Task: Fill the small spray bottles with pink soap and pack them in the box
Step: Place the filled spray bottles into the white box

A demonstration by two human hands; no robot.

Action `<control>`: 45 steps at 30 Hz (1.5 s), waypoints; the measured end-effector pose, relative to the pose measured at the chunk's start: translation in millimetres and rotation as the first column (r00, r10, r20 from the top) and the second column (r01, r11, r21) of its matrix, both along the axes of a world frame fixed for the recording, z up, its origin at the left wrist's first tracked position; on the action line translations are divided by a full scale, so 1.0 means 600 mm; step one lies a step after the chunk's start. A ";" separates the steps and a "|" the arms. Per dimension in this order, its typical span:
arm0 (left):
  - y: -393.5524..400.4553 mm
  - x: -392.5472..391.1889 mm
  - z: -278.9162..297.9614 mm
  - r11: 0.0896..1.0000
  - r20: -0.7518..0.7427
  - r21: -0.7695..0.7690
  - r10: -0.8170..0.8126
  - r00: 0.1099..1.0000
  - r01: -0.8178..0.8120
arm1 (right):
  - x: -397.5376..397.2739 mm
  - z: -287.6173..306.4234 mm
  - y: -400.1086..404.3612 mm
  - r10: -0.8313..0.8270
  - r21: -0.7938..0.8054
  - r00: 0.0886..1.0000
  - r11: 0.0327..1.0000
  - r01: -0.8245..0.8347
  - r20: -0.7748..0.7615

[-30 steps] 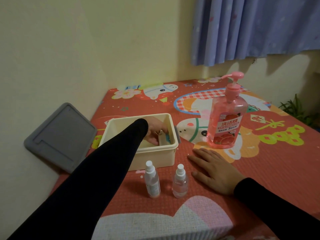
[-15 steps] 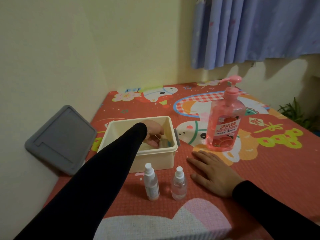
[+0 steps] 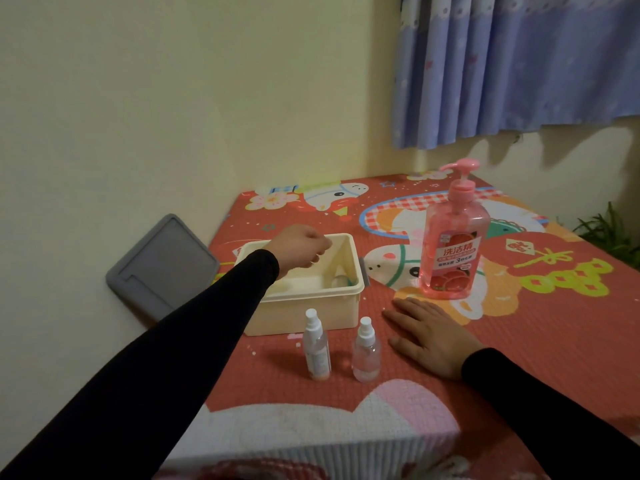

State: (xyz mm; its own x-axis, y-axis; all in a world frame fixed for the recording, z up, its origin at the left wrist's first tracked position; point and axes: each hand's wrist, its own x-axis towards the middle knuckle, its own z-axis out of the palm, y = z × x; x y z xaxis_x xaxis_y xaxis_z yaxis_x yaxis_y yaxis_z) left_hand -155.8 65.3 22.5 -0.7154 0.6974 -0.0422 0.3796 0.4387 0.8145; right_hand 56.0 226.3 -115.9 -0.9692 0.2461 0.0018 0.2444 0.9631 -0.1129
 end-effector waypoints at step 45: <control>-0.117 0.061 0.024 0.928 -0.004 0.366 -0.080 0.997 0.075 | 0.001 0.004 -0.002 -0.008 0.021 1.000 1.000 0.008 0.006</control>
